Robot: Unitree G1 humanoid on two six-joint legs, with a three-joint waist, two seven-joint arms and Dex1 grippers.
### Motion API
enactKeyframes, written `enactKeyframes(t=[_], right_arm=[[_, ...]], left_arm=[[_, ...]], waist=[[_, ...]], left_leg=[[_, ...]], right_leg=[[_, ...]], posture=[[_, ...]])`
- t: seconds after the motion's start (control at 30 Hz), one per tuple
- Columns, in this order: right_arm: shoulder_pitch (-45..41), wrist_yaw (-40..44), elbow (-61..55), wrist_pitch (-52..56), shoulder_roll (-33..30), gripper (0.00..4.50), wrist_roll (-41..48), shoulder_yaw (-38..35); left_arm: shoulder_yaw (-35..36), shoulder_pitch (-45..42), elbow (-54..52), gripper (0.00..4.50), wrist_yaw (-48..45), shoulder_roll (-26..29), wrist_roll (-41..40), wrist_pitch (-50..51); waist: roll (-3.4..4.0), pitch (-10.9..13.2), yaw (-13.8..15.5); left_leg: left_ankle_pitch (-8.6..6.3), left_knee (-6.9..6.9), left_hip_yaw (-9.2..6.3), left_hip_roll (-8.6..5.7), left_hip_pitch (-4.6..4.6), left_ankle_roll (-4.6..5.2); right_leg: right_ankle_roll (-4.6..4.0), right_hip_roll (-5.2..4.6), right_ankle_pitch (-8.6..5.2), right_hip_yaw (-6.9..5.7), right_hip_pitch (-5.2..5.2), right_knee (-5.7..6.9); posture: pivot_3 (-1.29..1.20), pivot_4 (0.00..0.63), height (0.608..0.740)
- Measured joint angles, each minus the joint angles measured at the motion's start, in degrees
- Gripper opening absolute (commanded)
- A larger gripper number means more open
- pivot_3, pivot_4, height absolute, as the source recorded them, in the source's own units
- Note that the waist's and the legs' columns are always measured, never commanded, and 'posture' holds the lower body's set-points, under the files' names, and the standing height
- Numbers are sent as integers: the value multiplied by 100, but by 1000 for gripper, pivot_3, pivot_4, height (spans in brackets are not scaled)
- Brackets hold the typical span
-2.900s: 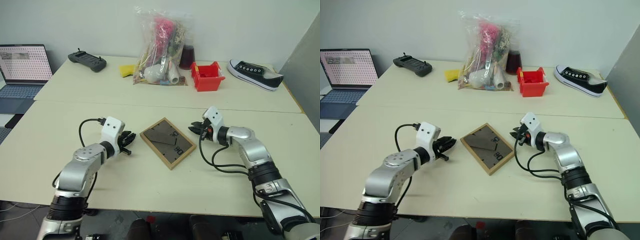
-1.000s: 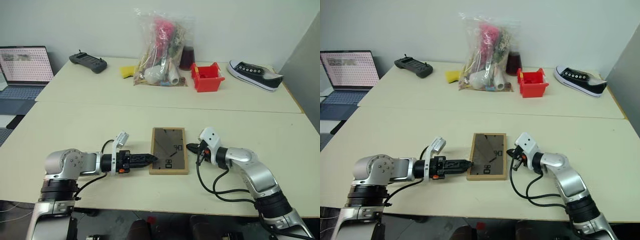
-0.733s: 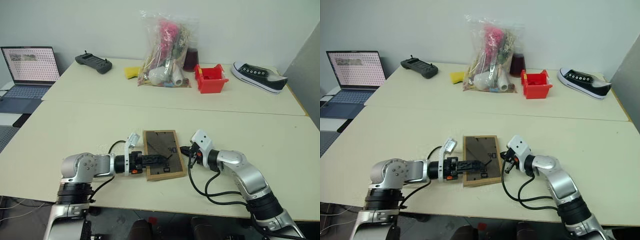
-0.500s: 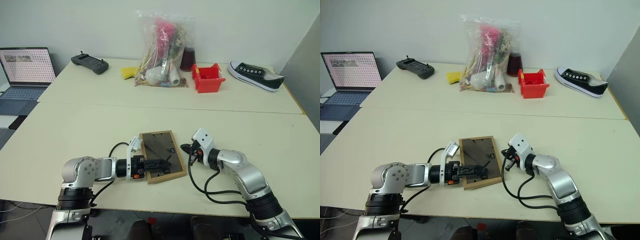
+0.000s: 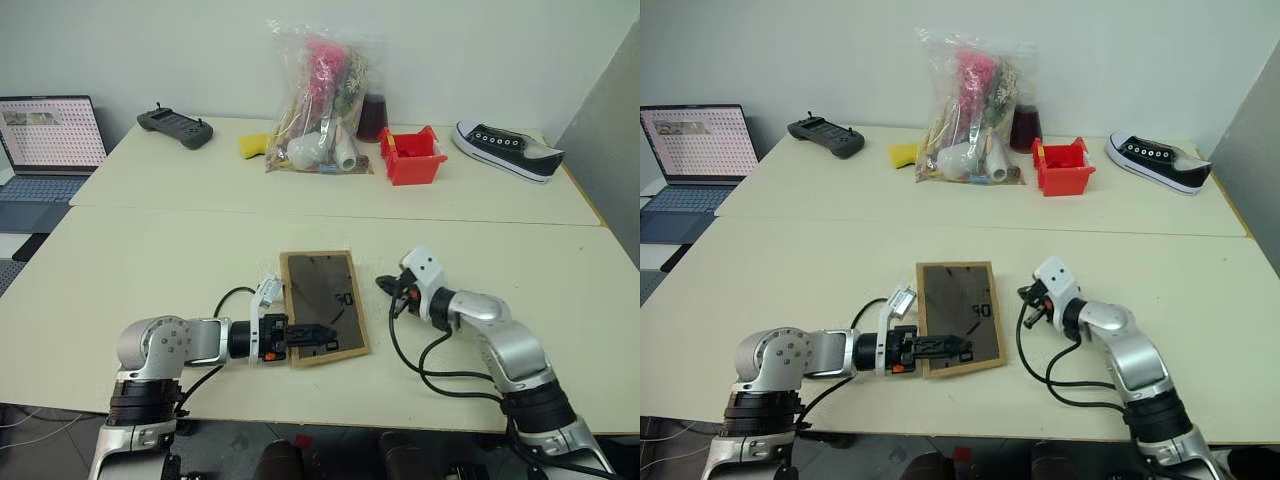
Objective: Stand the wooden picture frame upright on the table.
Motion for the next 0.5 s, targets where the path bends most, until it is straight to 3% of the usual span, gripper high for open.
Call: enactKeyframes(t=[0.1,0.33,0.5], right_arm=[[-219,117,-11,207,-125,0,289,-346],[-1285,1215,-787,1674,-540,1677,2393,-1202],[-1775,1146,-511,2105,-156,2971,2921,-1172]], left_arm=[[69,-158,-41,864,44,171,-67,182],[2,-1165,220,864,-514,904,-190,246],[-949,-1225,205,864,-1280,1434,356,-791]], waist=[[-1,4,0],[-5,22,-2],[-4,24,-9]], left_leg=[[0,-1,0,0,-3,0],[0,-7,-6,1,-3,0],[0,-7,-3,1,-7,0]], right_leg=[[0,0,0,0,-3,0],[0,2,0,-6,-1,-7],[-1,1,0,-4,-8,-5]], posture=[[0,150,740],[0,150,740],[0,150,740]])
